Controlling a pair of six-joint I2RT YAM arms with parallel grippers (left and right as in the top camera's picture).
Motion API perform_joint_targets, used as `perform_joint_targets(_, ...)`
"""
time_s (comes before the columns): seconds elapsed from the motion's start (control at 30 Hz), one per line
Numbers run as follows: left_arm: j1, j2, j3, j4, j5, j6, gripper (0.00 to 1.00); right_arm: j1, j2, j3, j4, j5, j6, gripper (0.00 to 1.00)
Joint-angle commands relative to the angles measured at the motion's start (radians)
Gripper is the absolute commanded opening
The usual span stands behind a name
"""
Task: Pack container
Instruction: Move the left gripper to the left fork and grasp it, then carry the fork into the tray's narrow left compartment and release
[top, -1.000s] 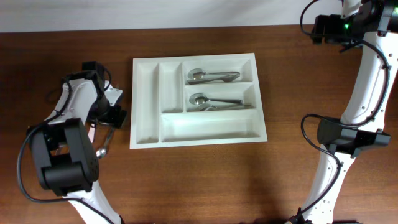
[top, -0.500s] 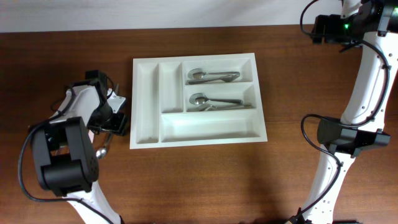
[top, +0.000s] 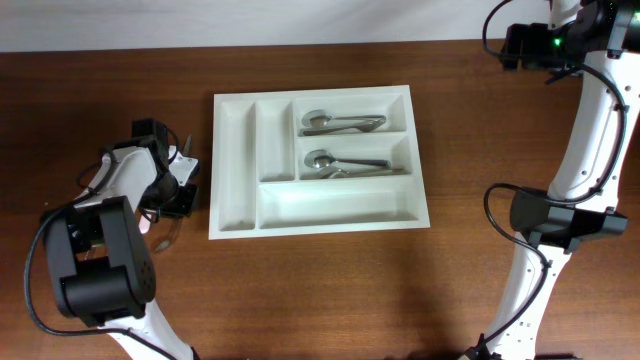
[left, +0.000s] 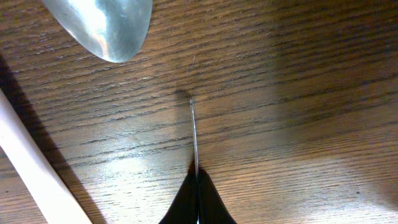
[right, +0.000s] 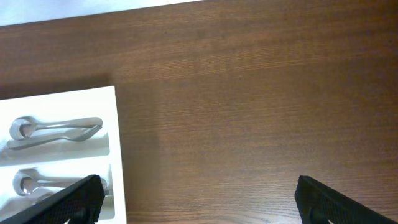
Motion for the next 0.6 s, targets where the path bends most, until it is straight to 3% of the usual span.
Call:
perform_joint_targets(0.0,0.01,0.065,-0.037,0.018,-0.062,-0.015,0.02,-0.006,-0.01,0.001,-0.004,0.002,0.008,0.99)
perform_joint_targets(0.2,0.01,0.065,0.087,-0.053,-0.09,-0.014,0.02,-0.006,-0.01,0.001,-0.004,0.002,0.008,0.99)
perform_joint_targets(0.4,0.006,0.065,0.323,-0.219,-0.09,-0.039,0.02,-0.006,-0.01,0.001,-0.004,0.002,0.008,0.99)
perform_joint_targets(0.53,-0.012,0.065,0.499,-0.343,0.014,-0.068,0.02,-0.006,-0.01,0.001,-0.004,0.002,0.008,0.99)
perform_joint_targets(0.57,-0.027,0.065,0.57,-0.381,0.126,-0.076,0.02,-0.006,-0.01,0.001,-0.004,0.002,0.008,0.98)
